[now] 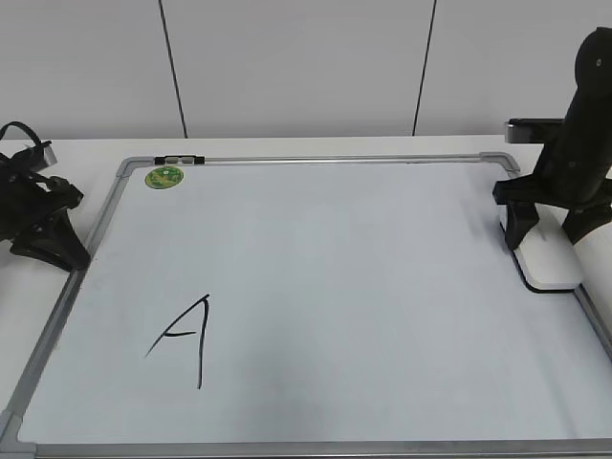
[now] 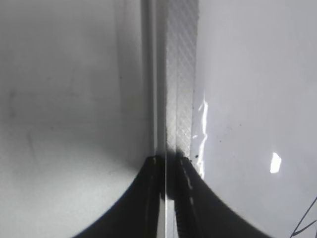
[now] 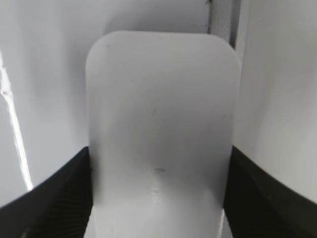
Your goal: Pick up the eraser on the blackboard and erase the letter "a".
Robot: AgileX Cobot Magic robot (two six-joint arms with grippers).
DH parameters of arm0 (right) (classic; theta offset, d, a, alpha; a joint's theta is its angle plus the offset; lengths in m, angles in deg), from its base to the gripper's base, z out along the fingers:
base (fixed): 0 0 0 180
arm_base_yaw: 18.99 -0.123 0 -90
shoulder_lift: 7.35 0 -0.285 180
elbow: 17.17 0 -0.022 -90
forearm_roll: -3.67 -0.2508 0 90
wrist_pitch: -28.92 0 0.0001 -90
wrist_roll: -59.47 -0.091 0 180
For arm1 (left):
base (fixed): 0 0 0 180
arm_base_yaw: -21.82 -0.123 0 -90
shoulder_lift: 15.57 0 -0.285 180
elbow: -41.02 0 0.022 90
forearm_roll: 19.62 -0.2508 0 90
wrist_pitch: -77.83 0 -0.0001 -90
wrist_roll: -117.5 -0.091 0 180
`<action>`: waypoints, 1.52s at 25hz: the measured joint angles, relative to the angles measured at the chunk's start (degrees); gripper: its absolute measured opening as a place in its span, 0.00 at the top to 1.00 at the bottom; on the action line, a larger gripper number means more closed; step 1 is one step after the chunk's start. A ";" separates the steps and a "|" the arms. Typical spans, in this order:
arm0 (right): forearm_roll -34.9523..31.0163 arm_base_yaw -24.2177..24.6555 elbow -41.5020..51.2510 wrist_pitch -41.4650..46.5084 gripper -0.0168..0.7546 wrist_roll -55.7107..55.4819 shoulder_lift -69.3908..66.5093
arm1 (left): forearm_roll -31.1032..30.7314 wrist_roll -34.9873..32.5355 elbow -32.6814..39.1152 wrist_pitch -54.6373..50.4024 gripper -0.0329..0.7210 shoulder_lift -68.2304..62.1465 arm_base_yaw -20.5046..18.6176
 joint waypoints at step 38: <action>-1.84 0.00 -2.47 10.23 0.21 3.20 31.99 | -15.47 13.24 -16.28 -8.90 0.31 20.29 5.79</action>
